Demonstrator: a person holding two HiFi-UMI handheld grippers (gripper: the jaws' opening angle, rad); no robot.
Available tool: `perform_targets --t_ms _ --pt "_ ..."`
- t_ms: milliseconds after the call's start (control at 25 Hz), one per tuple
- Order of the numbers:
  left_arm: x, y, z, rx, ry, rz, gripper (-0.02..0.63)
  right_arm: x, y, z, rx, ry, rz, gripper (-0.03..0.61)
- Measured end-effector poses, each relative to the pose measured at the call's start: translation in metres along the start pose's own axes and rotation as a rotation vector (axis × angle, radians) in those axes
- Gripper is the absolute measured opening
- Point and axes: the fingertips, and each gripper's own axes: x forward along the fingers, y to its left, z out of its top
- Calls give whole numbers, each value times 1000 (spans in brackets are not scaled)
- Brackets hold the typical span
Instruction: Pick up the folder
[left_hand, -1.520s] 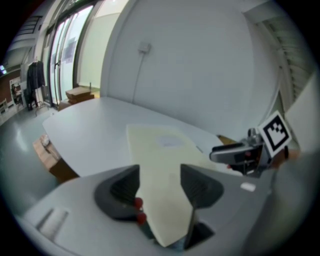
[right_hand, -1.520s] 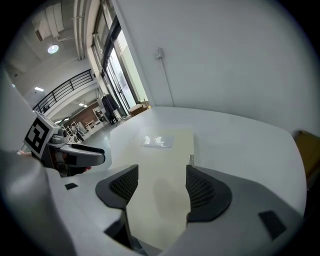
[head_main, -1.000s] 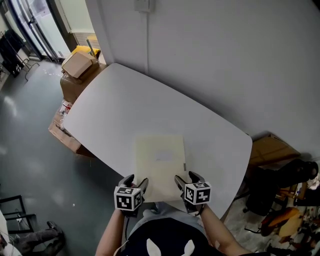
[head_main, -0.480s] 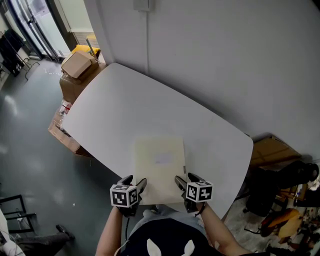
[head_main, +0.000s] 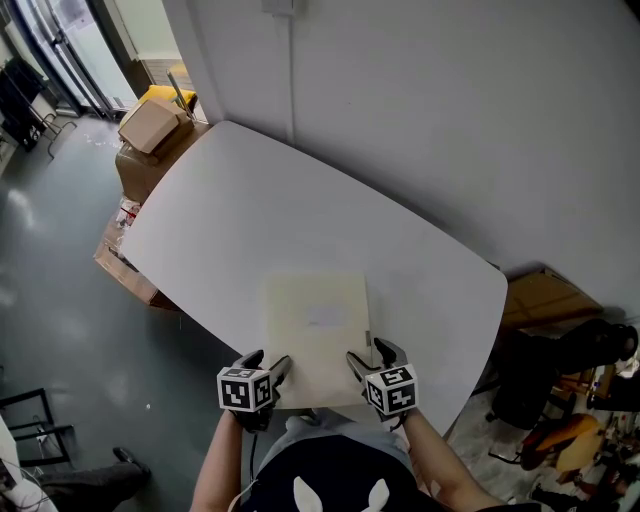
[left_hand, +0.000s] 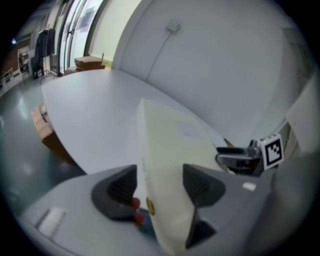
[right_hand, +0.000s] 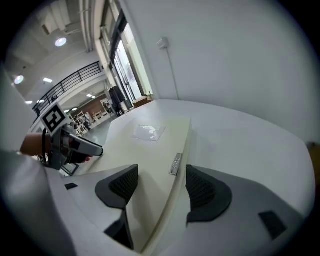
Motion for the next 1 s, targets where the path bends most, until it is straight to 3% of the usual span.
perform_targets --t_ms 80,600,1000 --pt "1 1 0 -4 4 -2 272 2 0 0 -16 4 4 267" --pt "10 7 -6 -59 47 -57 309 9 -5 -13 270 30 115 268" --pt "14 8 -8 -108 88 -131 310 14 -5 -16 359 74 220 272"
